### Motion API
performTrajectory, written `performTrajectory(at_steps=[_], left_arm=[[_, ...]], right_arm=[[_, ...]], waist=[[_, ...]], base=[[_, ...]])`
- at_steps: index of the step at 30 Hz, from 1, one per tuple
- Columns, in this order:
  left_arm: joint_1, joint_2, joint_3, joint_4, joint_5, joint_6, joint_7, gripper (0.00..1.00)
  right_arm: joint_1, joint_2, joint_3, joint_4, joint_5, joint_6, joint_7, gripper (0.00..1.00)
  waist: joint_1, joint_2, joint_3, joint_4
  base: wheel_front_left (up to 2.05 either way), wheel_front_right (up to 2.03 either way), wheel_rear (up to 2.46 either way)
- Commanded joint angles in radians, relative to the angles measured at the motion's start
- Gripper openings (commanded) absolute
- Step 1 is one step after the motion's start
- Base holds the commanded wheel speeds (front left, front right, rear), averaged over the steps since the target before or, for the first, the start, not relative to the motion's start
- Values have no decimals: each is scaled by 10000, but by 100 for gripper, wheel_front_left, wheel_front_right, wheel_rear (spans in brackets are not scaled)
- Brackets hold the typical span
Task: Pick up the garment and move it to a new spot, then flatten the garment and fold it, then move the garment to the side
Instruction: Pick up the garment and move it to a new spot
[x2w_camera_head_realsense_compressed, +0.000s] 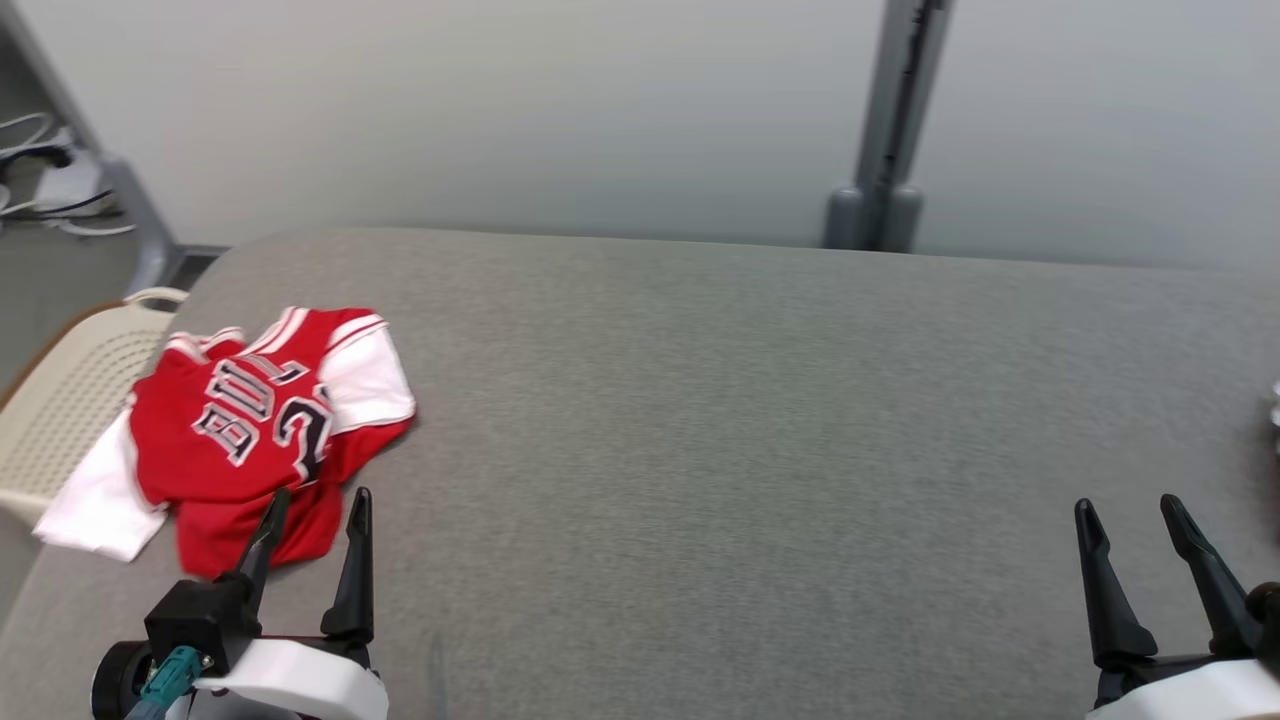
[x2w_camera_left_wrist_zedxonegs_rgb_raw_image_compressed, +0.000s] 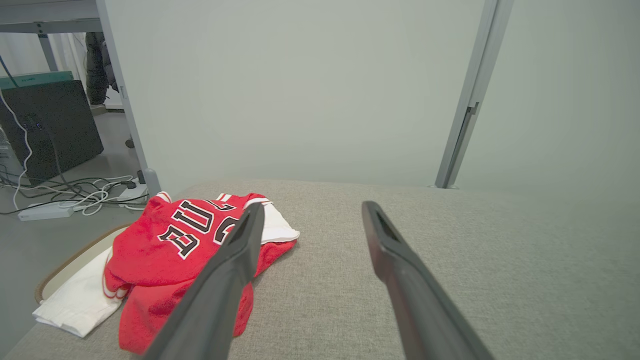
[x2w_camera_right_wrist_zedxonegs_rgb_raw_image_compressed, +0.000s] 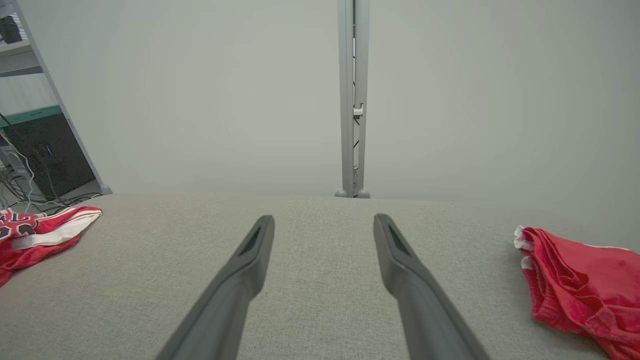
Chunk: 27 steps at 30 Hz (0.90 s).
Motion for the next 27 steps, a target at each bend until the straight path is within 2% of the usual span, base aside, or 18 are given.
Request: performTrajectory(at_steps=[1, 8, 13, 27], left_arm=[[-186, 40, 45, 46, -86, -70, -67, 100], [-437, 12, 131, 254, -156, -135, -225, 100], [-448, 86, 197, 366, -136, -123, -284, 100], [-485, 45, 127, 505, -144, -114, -385, 100]], right_arm=[[8, -34, -54, -43, 11, 2, 19, 100], [-110, -34, 68, -42, 87, 2, 12, 100], [-175, -34, 235, 26, 110, 2, 1, 100], [-168, -34, 285, -57, -33, 2, 82, 100]], waist=[[0, 0, -25, 732], [0, 0, -75, 2156], [0, 0, -105, 2769], [0, 0, -126, 3121]], base=[[0, 0, 0], [0, 0, 0], [0, 0, 0], [0, 0, 0]])
